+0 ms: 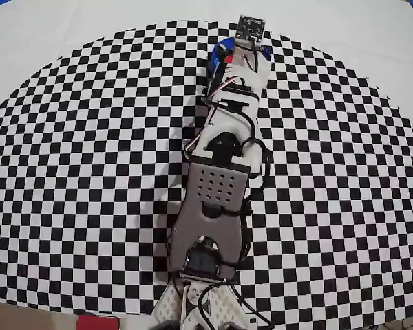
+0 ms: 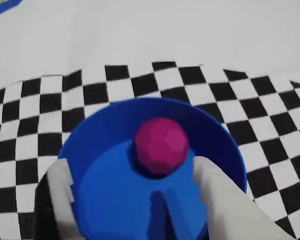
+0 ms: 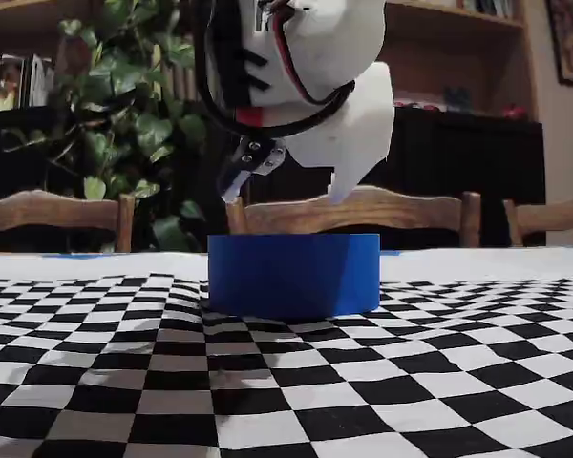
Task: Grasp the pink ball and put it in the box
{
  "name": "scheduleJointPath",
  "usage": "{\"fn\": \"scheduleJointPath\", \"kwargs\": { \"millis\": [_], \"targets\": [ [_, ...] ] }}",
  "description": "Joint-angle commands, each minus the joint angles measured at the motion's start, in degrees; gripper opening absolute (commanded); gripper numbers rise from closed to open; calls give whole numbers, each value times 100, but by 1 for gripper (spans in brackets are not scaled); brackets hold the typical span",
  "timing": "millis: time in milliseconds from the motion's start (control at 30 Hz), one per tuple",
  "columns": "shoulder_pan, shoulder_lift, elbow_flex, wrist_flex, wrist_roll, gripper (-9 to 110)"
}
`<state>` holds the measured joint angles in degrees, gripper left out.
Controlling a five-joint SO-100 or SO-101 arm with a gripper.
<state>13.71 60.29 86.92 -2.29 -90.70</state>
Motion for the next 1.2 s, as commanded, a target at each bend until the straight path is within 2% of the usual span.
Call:
{"fn": "scheduleJointPath", "kwargs": {
  "millis": [0,100,200,500,833,1000,1167],
  "targets": [
    [44,800,132,-62,229,21],
    [9,1090,387,-62,571,7],
    [-26,1397,659,-62,923,0],
    [-264,2646,1608,-97,3015,0],
    [-483,4992,3595,-35,5423,0],
    [-527,6196,4315,633,6548,0],
    [-729,7479,5300,1020,7225,0]
  ]
}}
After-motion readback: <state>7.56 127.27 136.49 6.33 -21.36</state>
